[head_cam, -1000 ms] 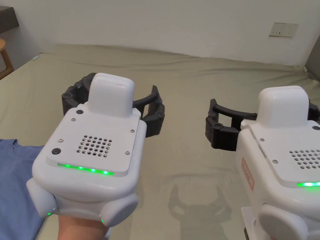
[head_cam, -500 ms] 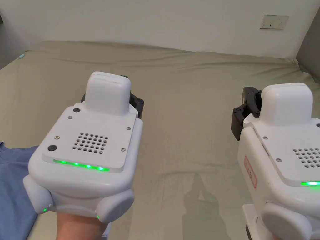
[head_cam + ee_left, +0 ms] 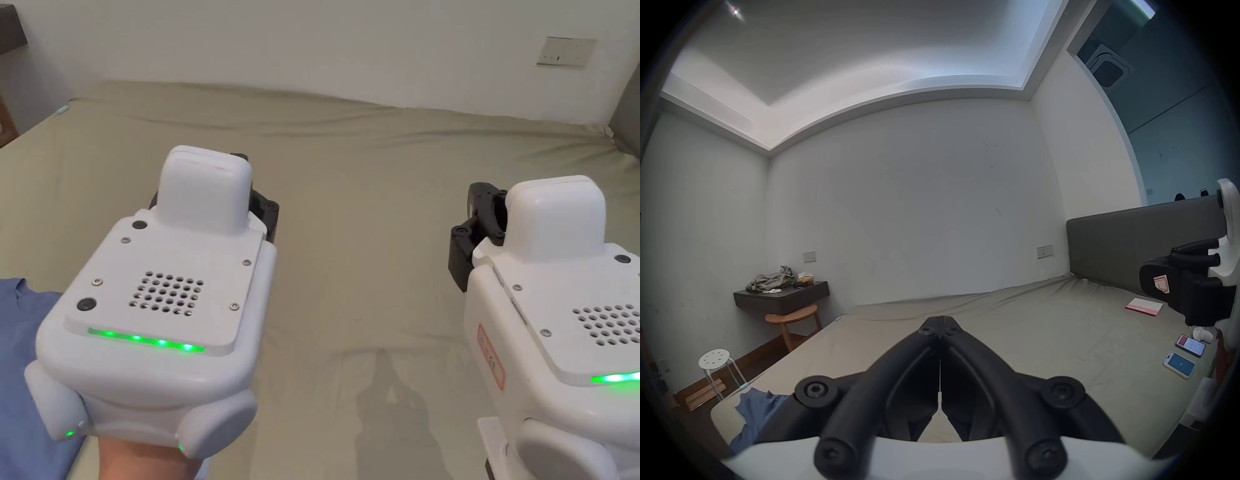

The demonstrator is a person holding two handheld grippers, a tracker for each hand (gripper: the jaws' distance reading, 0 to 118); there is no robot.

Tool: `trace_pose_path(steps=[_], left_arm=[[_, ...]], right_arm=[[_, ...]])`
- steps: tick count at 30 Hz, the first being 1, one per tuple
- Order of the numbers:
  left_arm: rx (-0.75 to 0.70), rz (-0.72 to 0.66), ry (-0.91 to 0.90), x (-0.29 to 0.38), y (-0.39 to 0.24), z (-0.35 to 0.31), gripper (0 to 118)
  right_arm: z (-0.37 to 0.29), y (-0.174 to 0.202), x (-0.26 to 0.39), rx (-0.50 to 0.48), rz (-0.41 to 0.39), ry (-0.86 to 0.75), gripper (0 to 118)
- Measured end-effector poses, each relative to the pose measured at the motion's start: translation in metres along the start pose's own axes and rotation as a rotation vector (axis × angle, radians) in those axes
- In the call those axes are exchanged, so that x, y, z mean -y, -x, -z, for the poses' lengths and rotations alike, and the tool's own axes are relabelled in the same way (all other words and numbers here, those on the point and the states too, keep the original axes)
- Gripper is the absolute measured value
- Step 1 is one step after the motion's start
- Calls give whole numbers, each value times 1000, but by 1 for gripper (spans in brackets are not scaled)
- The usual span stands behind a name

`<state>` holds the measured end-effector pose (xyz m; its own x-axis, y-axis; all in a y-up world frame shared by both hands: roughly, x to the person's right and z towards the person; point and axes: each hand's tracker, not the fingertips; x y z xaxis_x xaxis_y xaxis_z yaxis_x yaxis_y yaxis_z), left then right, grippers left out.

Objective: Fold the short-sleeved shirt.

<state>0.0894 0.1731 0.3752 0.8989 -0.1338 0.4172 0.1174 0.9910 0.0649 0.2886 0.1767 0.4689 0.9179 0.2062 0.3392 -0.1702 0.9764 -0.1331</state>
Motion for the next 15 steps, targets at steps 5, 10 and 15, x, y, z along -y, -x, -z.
trace_pose_path(steps=[5,10,15], left_arm=[[-82,21,2,-1,27,-13,0],[-177,35,17,-1,60,-29,0],[-290,52,33,3,92,-49,0]], right_arm=[[7,25,-8,-75,6,-19,2],[13,57,-13,-179,12,-31,2],[14,95,-17,-271,-17,-46,2]])
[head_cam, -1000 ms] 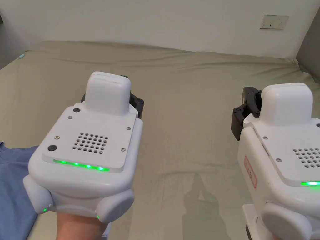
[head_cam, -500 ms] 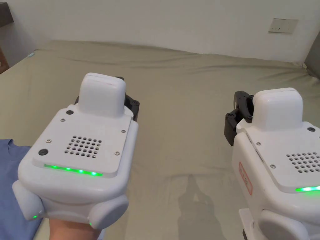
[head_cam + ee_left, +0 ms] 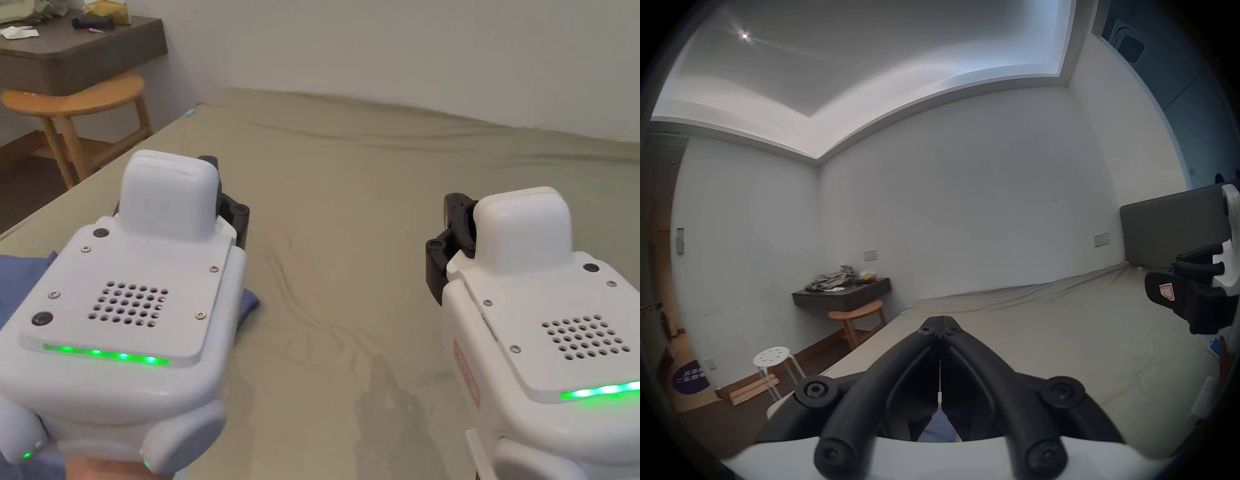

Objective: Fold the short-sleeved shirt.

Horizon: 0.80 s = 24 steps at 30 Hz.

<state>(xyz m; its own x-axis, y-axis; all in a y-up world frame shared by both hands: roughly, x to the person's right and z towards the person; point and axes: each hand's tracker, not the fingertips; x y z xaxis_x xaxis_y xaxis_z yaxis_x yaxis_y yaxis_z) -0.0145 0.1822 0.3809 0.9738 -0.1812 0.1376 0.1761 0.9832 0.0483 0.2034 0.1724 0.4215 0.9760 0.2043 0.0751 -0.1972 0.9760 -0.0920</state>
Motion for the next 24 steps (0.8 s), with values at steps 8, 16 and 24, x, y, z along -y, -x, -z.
trace_pose_path(steps=[8,16,24], left_arm=[[-149,3,47,15,47,-17,0],[-227,-6,96,31,75,-22,0],[-186,-18,216,55,86,2,0]], right_arm=[[16,51,-7,-148,18,-7,2],[26,78,-7,-232,-2,0,2],[37,83,2,-248,-13,26,2]])
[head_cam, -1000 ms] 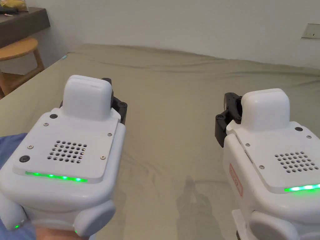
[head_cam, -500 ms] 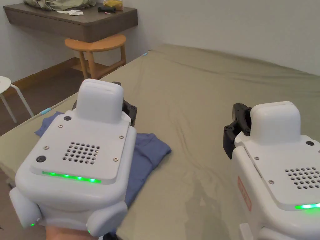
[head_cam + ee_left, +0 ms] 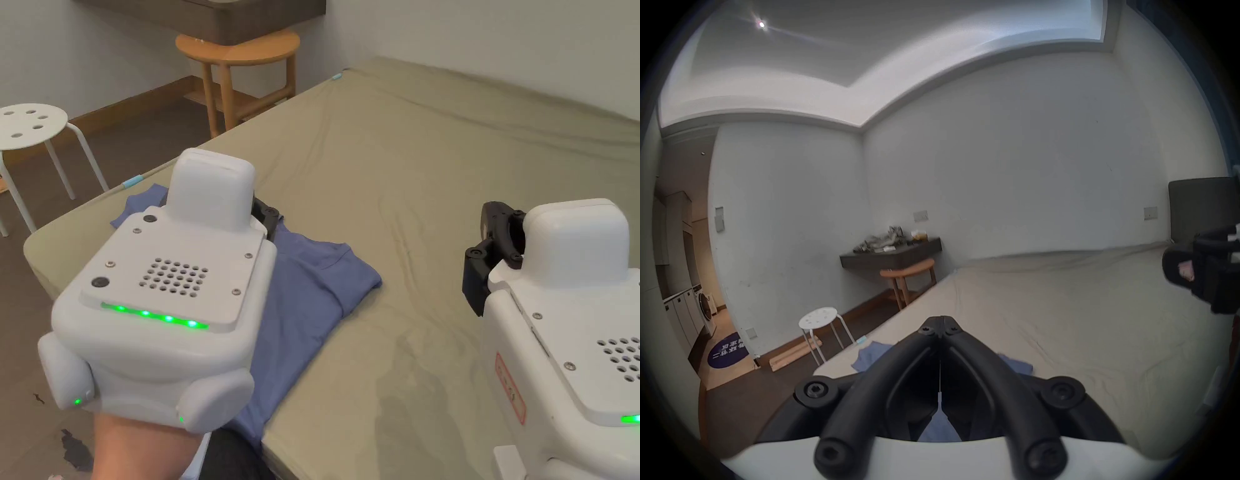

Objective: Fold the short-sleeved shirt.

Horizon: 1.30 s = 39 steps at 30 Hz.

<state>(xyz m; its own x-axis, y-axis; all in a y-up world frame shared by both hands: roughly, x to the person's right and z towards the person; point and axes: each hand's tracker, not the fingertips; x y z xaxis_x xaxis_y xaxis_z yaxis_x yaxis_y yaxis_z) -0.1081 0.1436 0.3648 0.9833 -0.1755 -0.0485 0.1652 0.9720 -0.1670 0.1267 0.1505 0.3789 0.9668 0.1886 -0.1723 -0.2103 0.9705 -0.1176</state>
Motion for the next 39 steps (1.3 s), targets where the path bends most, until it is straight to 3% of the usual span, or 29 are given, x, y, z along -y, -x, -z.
trace_pose_path(steps=[5,11,17,20,22,23,28,33,35,36,37,39], left_arm=[[60,34,199,37,-2,50,0],[144,-26,498,102,6,136,0],[128,-58,677,162,8,215,0],[143,-91,753,184,13,248,45],[136,-94,780,195,15,263,104],[115,-77,796,200,15,270,118],[86,-49,824,218,15,293,118],[119,-118,846,212,19,287,117],[121,-93,831,207,15,279,106],[129,-78,821,204,12,272,88],[142,-75,779,210,10,278,88],[136,-51,744,204,1,272,73]], right_arm=[[12,0,10,0,-19,37,2],[35,-6,25,12,-25,99,2],[56,-16,38,45,-33,155,2],[65,-23,44,70,-30,184,2],[69,-27,47,80,-22,198,2],[71,-29,48,84,-20,204,2],[79,-33,54,100,-28,227,2],[82,-31,57,100,-44,238,2],[82,-31,59,99,-43,243,2],[82,-31,59,98,-42,245,2],[82,-30,60,98,-43,246,2],[81,-30,60,98,-43,248,2]])
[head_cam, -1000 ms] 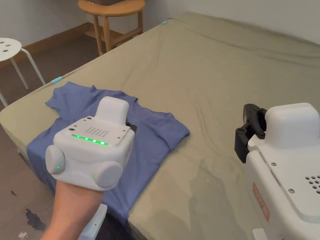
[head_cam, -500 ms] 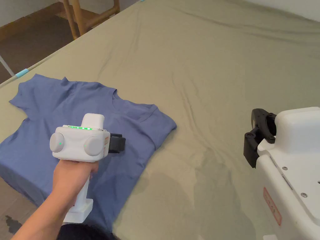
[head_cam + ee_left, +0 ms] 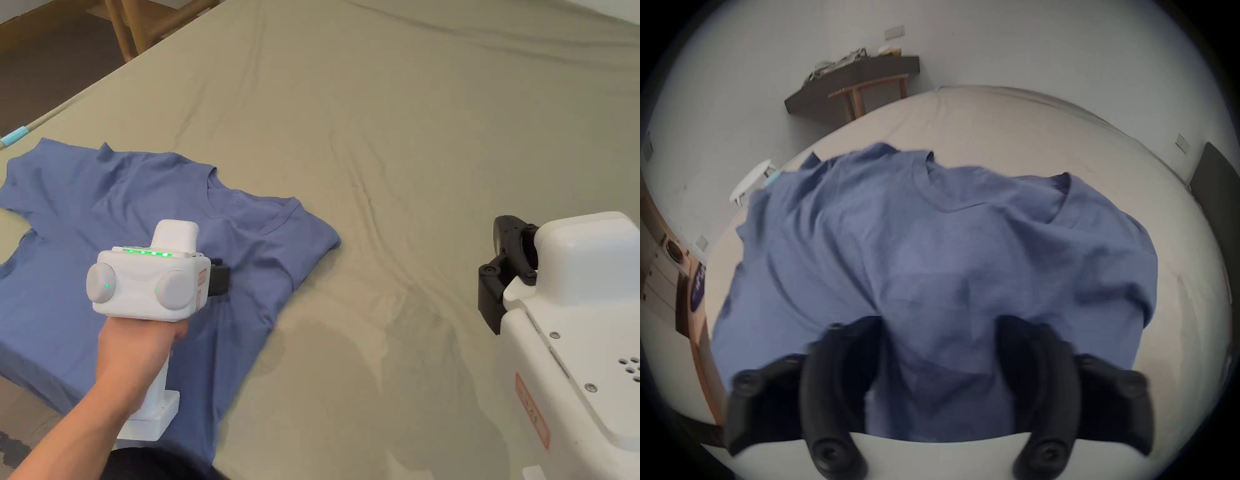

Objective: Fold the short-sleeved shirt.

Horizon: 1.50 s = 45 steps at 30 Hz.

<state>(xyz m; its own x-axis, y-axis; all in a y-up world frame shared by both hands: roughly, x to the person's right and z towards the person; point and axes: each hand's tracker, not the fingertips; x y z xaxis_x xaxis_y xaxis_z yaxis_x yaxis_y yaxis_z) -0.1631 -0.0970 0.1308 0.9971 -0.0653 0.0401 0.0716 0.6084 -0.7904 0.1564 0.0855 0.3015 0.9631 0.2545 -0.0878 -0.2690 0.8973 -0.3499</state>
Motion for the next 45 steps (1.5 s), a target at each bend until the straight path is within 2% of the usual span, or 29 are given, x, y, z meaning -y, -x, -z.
trace_pose_path(steps=[1,3,5,12,25,32,35,45], left_arm=[[-34,37,-21,0,-5,-2,56],[18,39,-24,2,-3,8,0],[4,25,-21,2,1,17,0],[198,-231,-164,9,33,-18,0],[417,-375,-522,-3,32,-158,0],[539,-283,-729,-38,13,-241,0],[576,-199,-799,-60,-9,-277,0],[810,64,-966,-125,-126,-373,0]], right_arm=[[-1,0,0,-1,0,0,2],[-3,0,-1,-2,-4,0,2],[-8,0,-2,0,-11,-6,2],[-31,-10,-9,26,4,-35,2],[-92,-22,-20,74,19,-131,2],[-122,-35,-19,107,36,-173,2],[-133,-44,-18,132,51,-190,2],[-177,-98,-1,287,112,-216,2]])
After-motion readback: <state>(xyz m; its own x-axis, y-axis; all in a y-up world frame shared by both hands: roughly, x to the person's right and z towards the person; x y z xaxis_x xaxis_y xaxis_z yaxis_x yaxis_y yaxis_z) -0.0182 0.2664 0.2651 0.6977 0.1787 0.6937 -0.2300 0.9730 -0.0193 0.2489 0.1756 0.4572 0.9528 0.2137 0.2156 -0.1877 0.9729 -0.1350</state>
